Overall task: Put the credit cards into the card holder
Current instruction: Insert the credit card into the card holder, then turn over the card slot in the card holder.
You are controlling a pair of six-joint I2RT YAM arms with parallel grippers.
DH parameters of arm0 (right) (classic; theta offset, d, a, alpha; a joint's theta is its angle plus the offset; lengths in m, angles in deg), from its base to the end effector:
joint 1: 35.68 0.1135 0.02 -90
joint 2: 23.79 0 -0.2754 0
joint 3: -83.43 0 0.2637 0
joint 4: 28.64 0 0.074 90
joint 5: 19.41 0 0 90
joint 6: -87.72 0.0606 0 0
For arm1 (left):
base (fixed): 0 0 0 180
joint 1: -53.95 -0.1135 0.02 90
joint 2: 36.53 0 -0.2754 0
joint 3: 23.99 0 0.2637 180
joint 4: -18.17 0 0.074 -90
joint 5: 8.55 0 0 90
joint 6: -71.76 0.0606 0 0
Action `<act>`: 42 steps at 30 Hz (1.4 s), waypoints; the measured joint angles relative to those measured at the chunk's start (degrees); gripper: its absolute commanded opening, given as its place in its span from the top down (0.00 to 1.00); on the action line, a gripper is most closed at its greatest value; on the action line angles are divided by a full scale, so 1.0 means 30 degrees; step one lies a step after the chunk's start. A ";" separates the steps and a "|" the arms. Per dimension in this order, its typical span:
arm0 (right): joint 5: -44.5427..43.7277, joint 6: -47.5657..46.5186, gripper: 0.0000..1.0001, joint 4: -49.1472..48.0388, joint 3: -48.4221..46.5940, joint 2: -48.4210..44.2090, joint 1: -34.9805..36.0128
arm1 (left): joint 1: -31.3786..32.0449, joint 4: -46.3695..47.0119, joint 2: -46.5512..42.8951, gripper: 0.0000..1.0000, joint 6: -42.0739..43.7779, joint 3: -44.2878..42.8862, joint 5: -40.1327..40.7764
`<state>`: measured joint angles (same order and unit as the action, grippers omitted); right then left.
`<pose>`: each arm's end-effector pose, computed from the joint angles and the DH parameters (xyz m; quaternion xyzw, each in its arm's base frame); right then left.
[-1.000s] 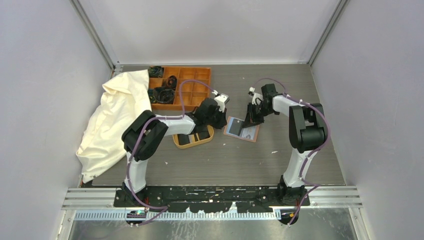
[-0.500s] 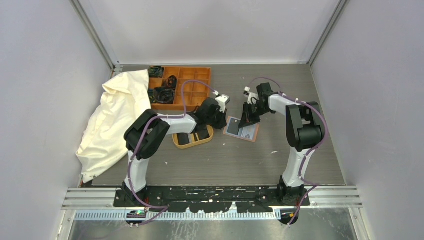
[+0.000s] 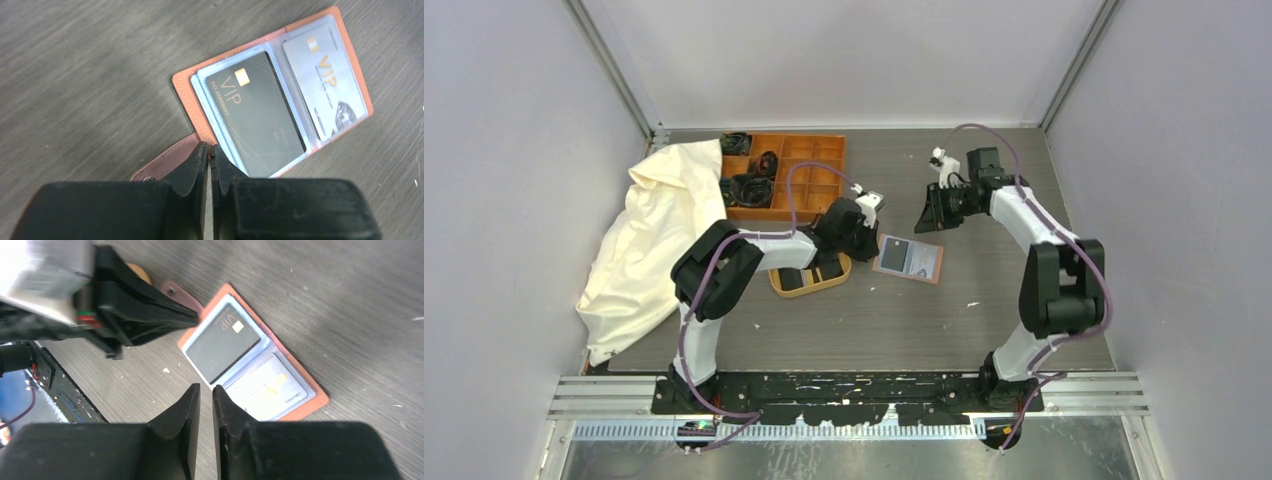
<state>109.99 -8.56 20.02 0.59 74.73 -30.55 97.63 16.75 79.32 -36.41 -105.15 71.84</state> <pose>0.3621 0.0711 0.2057 -0.1657 0.9060 0.3266 0.2123 0.3293 -0.3284 0.1324 0.2331 0.8580 -0.2961 0.3490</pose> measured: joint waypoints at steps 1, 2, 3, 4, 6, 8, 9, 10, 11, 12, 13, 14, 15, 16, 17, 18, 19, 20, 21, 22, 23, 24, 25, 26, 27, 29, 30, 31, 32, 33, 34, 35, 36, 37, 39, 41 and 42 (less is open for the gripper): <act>-0.0015 -0.0262 0.75 -0.0066 0.0073 -0.0882 -0.0066 | 0.0066 0.0022 -0.0080 0.93 -0.0036 0.0117 -0.0007; -0.0029 -0.0474 0.73 -0.0124 0.0160 -0.1785 -0.0087 | 0.0168 0.0029 -0.0160 0.93 -0.0109 0.0262 0.0000; -0.0022 -0.0678 0.71 -0.0270 0.0291 -0.2681 -0.0080 | 0.0291 0.0022 -0.0277 0.93 -0.0219 0.0444 0.0000; -0.0022 -0.0852 0.69 -0.0423 0.0459 -0.3570 -0.0080 | 0.0415 0.0036 -0.0372 0.93 -0.0299 0.0590 0.0007; 0.0007 -0.1086 0.60 -0.0801 0.0896 -0.5078 -0.0131 | 0.0678 0.0036 -0.0517 0.93 -0.0372 0.0801 0.0015; 0.0051 -0.1268 0.31 -0.1231 0.1464 -0.6470 -0.0182 | 0.0940 0.0102 -0.0554 0.93 -0.0437 0.0896 0.0036; 0.0058 -0.1341 0.06 -0.1443 0.1785 -0.7140 -0.0226 | 0.1107 0.0146 -0.0554 0.93 -0.0459 0.0896 0.0051; 0.0080 -0.1392 0.01 -0.1632 0.2062 -0.7701 -0.0277 | 0.1260 0.0146 -0.0554 0.93 -0.0466 0.0896 0.0073; 0.0204 -0.1472 0.01 -0.1865 0.2331 -0.8174 -0.0379 | 0.1413 0.0138 -0.0561 0.93 -0.0481 0.0896 0.0124; 0.0350 -0.1472 0.00 -0.2157 0.2550 -0.8466 -0.0481 | 0.1559 0.0131 -0.0576 0.92 -0.0503 0.0896 0.0175; 0.0816 -0.1275 0.00 -0.2710 0.2863 -0.8699 -0.0707 | 0.1705 0.0131 -0.0612 0.92 -0.0539 0.0940 0.0219; 0.1326 -0.1056 0.01 -0.3009 0.3053 -0.8706 -0.0933 | 0.1836 0.0124 -0.0714 0.91 -0.0627 0.1049 0.0321; 0.1807 -0.0874 0.01 -0.3213 0.3169 -0.8546 -0.1093 | 0.1953 0.0102 -0.0874 0.91 -0.0743 0.1239 0.0379; 0.2477 -0.0780 0.04 -0.3191 0.3177 -0.8167 -0.1253 | 0.2033 0.0080 -0.1144 0.90 -0.0823 0.1559 0.0495; 0.2994 -0.0772 0.11 -0.3169 0.3140 -0.7650 -0.1384 | 0.2091 0.0015 -0.1472 0.90 -0.0860 0.1916 0.0605; 0.3395 -0.0794 0.17 -0.3038 0.3082 -0.7023 -0.1464 | 0.2200 -0.0007 -0.1880 0.90 -0.0889 0.2346 0.0699; 0.3636 -0.0838 0.23 -0.2885 0.3045 -0.6346 -0.1479 | 0.2266 -0.0044 -0.2324 0.89 -0.0896 0.2769 0.0772; 0.3752 -0.0874 0.29 -0.2674 0.3045 -0.5756 -0.1479 | 0.2302 -0.0051 -0.2973 0.88 -0.0903 0.3308 0.0896; 0.3752 -0.0889 0.35 -0.2375 0.3045 -0.5151 -0.1479 | 0.2302 -0.0080 -0.3563 0.88 -0.0911 0.3708 0.0998; 0.3701 -0.0903 0.40 -0.2135 0.3045 -0.4692 -0.1479 | 0.2280 -0.0080 -0.4306 0.87 -0.0925 0.4138 0.1129; 0.3563 -0.0874 0.45 -0.1894 0.3045 -0.4277 -0.1479 | 0.2273 -0.0058 -0.4998 0.87 -0.0940 0.4444 0.1217; 0.3388 -0.0933 0.50 -0.1647 0.3038 -0.3920 -0.1479 | 0.2273 -0.0029 -0.5595 0.86 -0.0947 0.4641 0.1275; 0.3198 -0.0998 0.55 -0.1355 0.2987 -0.3636 -0.1479 | 0.2266 0.0117 -0.6244 0.85 -0.0954 0.4838 0.1355; 0.2965 -0.1035 0.59 -0.1005 0.2849 -0.3293 -0.1479 | 0.2251 0.0364 -0.6958 0.84 -0.0962 0.5078 0.1406; 0.2761 -0.1100 0.63 -0.0729 0.2667 -0.2973 -0.1457 | 0.2229 0.0546 -0.7373 0.83 -0.0969 0.5217 0.1435; 0.2098 -0.1326 0.68 -0.0015 0.1938 -0.1945 -0.1239 | 0.2215 0.1268 -0.8313 0.79 -0.1071 0.5763 0.1479; 0.1749 -0.1435 0.70 0.0386 0.1479 -0.1333 -0.1137 | 0.2193 0.1712 -0.8757 0.72 -0.1195 0.6142 0.1472; 0.1392 -0.1552 0.71 0.0678 0.1078 -0.0721 -0.0998 | 0.2178 0.2091 -0.9063 0.69 -0.1304 0.6484 0.1464; 0.1107 -0.1676 0.72 0.0882 0.0809 -0.0248 -0.0867 | 0.2135 0.2630 -0.9384 0.67 -0.1450 0.6972 0.1384; 0.0685 -0.1872 0.73 0.1217 0.0495 0.0364 -0.0641 | 0.2025 0.3104 -0.9581 0.66 -0.1741 0.7395 0.1275; 0.0437 -0.1982 0.74 0.1384 0.0386 0.0707 -0.0510 | 0.1916 0.3555 -0.9690 0.65 -0.2149 0.7796 0.0991; 0.0168 -0.2076 0.75 0.1639 0.0284 0.0991 -0.0401 | 0.1800 0.3825 -0.9719 0.62 -0.2543 0.8043 0.0801; -0.0102 -0.2208 0.75 0.1909 0.0197 0.1268 -0.0277 | 0.1566 0.4007 -0.9726 0.59 -0.3257 0.8247 0.0444; -0.0342 -0.2324 0.75 0.2149 0.0138 0.1472 -0.0182 | 0.1304 0.3985 -0.9726 0.58 -0.4022 0.8284 0.0117; -0.0707 -0.2455 0.75 0.2572 0.0102 0.1610 -0.0007 | 0.1005 0.3672 -0.9806 0.56 -0.5340 0.8043 -0.0335; -0.0896 -0.2557 0.75 0.2936 -0.0036 0.1610 0.0022 | 0.0816 0.2739 -1.0069 0.54 -0.6688 0.7278 -0.0546; -0.0976 -0.2608 0.75 0.3002 -0.0117 0.1610 0.0015 | 0.0852 0.2215 -1.0302 0.54 -0.7308 0.6812 -0.0612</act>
<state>107.06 -16.39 29.02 0.24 79.56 -30.51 100.19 23.39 48.41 -58.33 -84.71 70.01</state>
